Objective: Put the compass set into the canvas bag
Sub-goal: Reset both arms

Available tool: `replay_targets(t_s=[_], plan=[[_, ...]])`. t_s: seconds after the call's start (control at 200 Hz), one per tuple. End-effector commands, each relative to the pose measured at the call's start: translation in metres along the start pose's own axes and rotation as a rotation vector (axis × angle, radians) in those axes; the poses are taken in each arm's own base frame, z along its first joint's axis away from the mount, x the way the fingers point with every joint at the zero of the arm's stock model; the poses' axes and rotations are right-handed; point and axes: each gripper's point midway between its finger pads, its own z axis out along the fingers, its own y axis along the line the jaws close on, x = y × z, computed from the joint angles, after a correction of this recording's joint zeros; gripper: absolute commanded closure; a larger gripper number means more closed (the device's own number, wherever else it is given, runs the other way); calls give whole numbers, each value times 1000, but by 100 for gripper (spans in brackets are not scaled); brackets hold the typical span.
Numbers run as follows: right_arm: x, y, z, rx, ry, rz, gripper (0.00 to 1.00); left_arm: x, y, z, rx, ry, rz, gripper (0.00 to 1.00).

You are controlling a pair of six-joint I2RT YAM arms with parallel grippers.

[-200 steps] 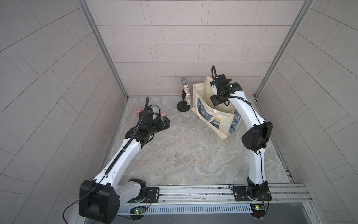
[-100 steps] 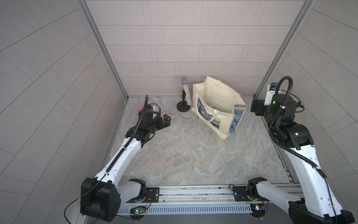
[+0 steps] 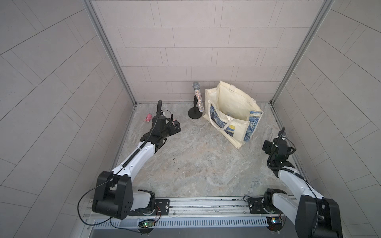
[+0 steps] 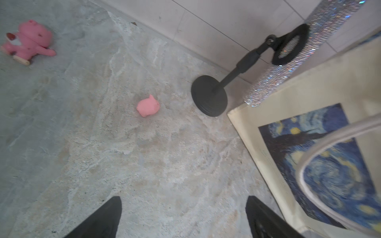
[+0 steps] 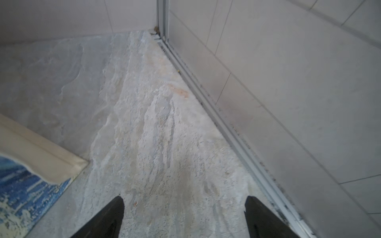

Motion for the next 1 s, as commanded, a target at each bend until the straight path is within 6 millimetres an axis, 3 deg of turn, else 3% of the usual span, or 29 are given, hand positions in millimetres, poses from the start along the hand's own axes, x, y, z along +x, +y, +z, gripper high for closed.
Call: replay_targets(t_s=[0.0,0.235,0.365,0.425,0.54,0.681,0.766,0.801,0.821,0.911,0.981,0.996], plan=[[-65,32,-5,-130,-295,23,7,-27,23,0,-96,-163,69,0],[-48,79,2,-307,-312,16,8,-34,56,-20,-227,-301,258,0],[-36,103,5,-318,-368,-81,8,-33,79,-26,-307,-319,318,0],[-32,104,8,-305,-387,-78,8,-31,89,-25,-332,-333,334,0],[-29,84,15,-216,-343,-18,7,-24,108,-22,-348,-396,346,0],[-31,90,20,-230,-318,-34,7,-13,127,-6,-313,-401,327,0],[-31,95,22,-244,-305,-48,7,3,137,10,-247,-391,305,0],[-31,100,24,-263,-292,-62,6,9,136,14,-217,-419,313,0],[-31,105,25,-283,-284,-76,6,2,131,13,-195,-471,326,0],[-29,128,25,-395,-252,-151,6,17,135,9,-198,-422,329,0],[-29,128,25,-396,-250,-152,6,23,130,15,-174,-362,367,0],[-29,126,26,-390,-251,-146,6,16,125,18,-160,-369,379,0]])
